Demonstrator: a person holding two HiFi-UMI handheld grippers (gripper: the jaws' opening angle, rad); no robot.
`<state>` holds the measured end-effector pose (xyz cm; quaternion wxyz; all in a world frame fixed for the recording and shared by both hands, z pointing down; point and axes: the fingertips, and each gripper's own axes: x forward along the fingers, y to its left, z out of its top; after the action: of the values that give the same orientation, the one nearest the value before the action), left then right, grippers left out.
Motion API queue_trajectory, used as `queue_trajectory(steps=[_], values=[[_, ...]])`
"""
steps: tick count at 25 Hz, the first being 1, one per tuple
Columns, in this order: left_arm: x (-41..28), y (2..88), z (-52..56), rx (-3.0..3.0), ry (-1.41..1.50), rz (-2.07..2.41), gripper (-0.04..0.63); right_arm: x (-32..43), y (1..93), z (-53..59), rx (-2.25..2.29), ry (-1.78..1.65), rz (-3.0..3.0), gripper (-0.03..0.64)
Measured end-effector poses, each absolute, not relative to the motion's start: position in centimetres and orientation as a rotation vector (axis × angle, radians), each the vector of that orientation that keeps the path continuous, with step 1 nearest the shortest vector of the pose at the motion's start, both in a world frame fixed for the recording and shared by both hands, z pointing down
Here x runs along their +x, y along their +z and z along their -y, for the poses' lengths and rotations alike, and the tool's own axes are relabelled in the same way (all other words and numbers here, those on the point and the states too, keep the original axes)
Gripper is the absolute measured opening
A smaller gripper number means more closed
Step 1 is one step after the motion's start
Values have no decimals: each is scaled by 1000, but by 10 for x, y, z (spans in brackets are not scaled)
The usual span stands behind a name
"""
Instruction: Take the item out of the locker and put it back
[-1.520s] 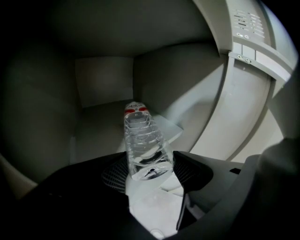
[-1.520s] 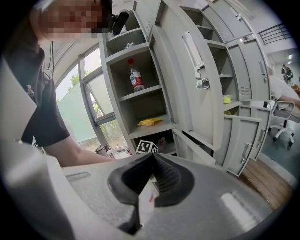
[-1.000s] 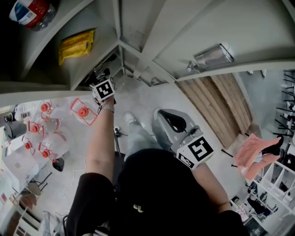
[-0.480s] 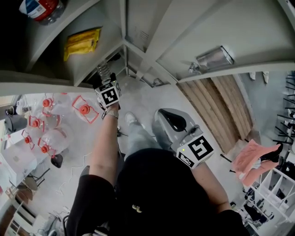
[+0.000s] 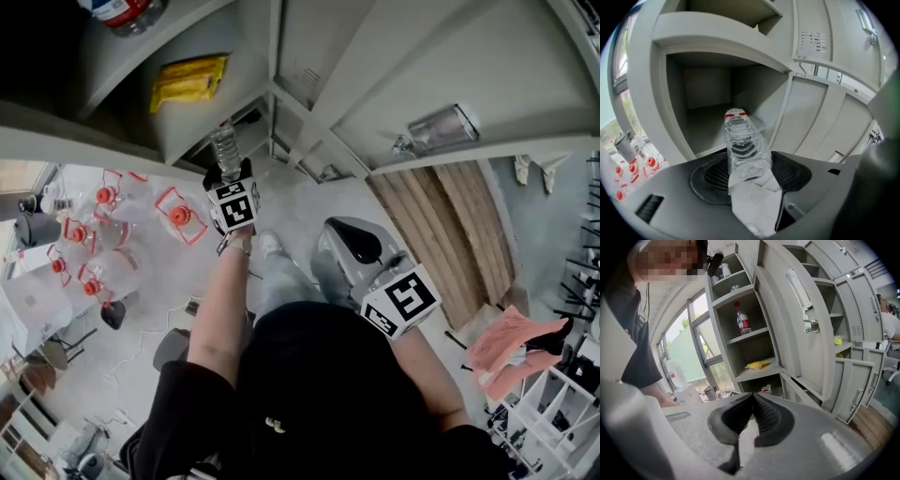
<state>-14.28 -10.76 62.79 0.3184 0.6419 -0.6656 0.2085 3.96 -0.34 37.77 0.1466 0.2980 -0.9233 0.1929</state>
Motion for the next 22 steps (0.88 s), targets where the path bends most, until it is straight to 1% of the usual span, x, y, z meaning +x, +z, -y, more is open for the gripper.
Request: queue_trajectory(steps=[22], values=[[-110, 563, 30, 1745, 526, 1713, 276, 26, 364, 18, 703, 528, 2760, -3]])
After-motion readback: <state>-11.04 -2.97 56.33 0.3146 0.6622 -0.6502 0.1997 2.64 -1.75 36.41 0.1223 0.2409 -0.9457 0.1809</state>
